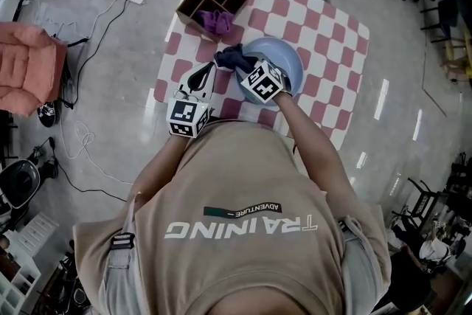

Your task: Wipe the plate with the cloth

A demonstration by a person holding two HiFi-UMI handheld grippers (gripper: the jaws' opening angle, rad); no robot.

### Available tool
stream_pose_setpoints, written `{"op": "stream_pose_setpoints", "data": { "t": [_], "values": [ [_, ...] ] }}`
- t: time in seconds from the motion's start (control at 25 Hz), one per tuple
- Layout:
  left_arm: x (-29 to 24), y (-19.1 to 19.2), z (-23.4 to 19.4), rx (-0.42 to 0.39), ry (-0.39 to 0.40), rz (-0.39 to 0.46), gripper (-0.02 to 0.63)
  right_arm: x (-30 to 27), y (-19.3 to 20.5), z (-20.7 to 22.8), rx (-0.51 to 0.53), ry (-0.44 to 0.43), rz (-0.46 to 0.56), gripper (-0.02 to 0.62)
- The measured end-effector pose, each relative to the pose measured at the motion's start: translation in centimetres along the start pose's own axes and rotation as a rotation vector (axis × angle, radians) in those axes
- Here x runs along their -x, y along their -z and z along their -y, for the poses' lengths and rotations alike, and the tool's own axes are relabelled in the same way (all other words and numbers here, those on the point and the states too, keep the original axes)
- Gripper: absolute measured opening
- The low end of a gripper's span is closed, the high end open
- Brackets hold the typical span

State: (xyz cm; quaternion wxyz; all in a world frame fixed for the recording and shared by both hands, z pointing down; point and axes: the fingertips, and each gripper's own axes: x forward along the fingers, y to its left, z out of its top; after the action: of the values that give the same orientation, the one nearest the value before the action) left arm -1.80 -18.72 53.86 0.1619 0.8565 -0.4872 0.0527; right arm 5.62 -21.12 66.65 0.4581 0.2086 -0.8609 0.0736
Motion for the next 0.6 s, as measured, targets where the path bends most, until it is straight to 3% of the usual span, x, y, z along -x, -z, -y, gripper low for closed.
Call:
{"op": "stream_pose_setpoints", "data": {
  "t": [0.24, 0.6],
  "values": [
    [0.0, -0.2, -1.1, 0.016, -0.02, 0.014, 0.012, -1.1, 0.1, 2.0, -0.032, -0.021, -0.039, 0.135],
    [-1.6, -0.7, 0.0, -0.031, 0.03, -0.017, 0.012, -0.8, 0.6, 7.7, -0.09, 0.056, -0.054, 0.135]
  ]
}}
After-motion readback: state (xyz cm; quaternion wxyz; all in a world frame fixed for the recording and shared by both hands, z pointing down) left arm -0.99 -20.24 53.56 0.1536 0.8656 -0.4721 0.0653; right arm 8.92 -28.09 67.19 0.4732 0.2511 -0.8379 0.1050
